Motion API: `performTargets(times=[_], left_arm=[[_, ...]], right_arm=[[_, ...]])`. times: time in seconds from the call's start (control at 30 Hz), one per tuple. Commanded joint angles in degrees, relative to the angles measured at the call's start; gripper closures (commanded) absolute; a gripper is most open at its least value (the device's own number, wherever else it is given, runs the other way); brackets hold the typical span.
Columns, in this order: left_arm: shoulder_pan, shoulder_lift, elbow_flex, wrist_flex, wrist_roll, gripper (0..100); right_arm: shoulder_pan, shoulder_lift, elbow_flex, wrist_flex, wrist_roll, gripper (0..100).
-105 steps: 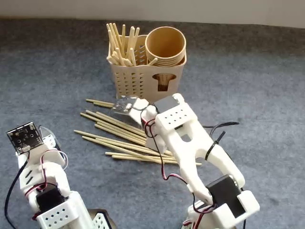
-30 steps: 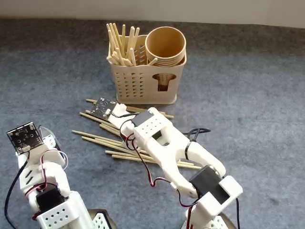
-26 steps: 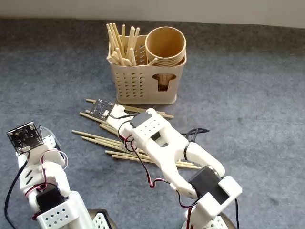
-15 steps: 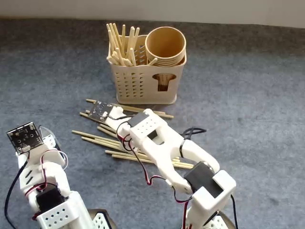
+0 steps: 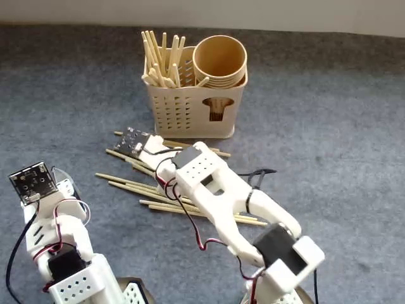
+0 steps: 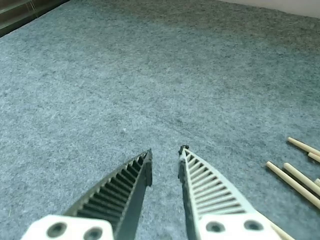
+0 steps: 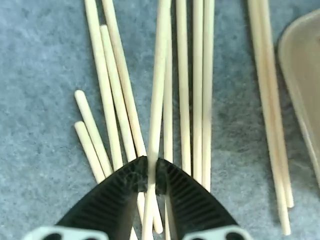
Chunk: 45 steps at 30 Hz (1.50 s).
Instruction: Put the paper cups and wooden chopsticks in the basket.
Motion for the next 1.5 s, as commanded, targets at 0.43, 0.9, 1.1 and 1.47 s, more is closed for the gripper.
performTargets(times=[0.43,0.9,1.1,1.47], left_arm=[[3.6,-0.4,1.1,-3.7,-0.4,89],[13.4,-0.2,1.2,4.7,-5.6,89],[16.6,-0.2,1.2,7.0,-8.0,89],[16.7,0.0,1.2,7.0,-8.0,89]], right_arm=[[2.7,-37.0,9.9,2.3,-9.8,99.4],[3.0,-61.7,10.1,2.0,-17.4,99.4],[5.1,-61.7,10.2,-14.6,-17.1,99.4],[9.9,-49.9,13.2,-52.5,-17.1,99.4]])
